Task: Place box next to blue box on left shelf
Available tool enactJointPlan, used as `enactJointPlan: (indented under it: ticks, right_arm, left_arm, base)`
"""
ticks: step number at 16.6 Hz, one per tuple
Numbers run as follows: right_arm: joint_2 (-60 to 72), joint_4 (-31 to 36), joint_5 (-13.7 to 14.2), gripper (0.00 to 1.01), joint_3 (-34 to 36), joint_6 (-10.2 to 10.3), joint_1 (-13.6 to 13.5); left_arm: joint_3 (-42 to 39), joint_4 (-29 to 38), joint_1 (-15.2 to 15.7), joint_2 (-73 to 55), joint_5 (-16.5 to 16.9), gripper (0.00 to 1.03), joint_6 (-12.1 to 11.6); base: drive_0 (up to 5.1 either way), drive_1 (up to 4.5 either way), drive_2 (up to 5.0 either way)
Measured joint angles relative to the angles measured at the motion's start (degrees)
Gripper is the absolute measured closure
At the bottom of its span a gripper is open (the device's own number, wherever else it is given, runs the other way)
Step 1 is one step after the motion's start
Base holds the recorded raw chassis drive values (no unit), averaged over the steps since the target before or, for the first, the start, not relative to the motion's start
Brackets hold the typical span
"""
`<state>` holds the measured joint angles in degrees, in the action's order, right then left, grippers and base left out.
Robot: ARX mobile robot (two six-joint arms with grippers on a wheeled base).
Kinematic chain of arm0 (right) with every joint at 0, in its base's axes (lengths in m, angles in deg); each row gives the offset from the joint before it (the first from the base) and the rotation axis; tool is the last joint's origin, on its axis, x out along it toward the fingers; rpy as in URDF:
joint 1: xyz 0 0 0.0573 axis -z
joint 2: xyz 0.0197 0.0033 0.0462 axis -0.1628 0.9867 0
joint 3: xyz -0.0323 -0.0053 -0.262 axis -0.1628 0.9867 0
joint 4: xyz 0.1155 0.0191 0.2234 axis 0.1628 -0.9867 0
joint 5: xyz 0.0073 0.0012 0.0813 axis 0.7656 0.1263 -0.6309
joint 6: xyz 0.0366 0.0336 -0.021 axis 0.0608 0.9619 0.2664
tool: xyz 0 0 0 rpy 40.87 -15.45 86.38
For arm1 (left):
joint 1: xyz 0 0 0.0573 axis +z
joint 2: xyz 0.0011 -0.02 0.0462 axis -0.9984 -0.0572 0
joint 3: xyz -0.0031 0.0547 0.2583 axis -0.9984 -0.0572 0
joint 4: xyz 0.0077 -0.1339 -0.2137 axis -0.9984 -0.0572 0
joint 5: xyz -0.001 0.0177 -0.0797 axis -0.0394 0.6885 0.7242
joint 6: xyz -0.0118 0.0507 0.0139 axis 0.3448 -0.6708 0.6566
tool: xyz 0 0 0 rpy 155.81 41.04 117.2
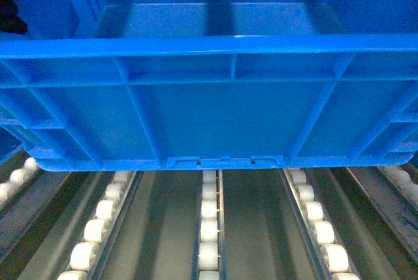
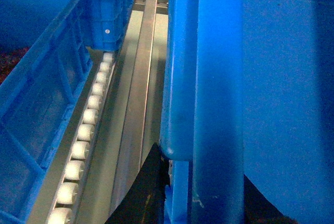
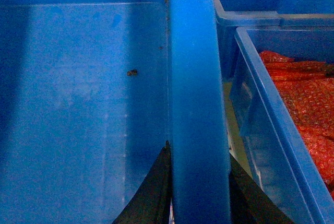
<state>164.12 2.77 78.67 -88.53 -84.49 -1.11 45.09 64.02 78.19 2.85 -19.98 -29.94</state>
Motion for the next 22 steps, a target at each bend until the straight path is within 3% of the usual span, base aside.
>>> enactJointPlan:
  ticks: [21,22]
  right_arm:
    - [0.0,0.0,0.0,0.82,0.0,-0.02,0.0]
    - [0.0,-0.07,-0.04,0.82,0.0,0.17,0.0]
  left_arm:
    - [0.0,0.0,0.0,0.0,0.0,0.86,0.0]
    - [-1.36,4.31,-0.81,0.0,-2.78,0.86,-0.87]
  base:
    - [0.0,0.0,0.0]
    - [0.0,0.0,0.0]
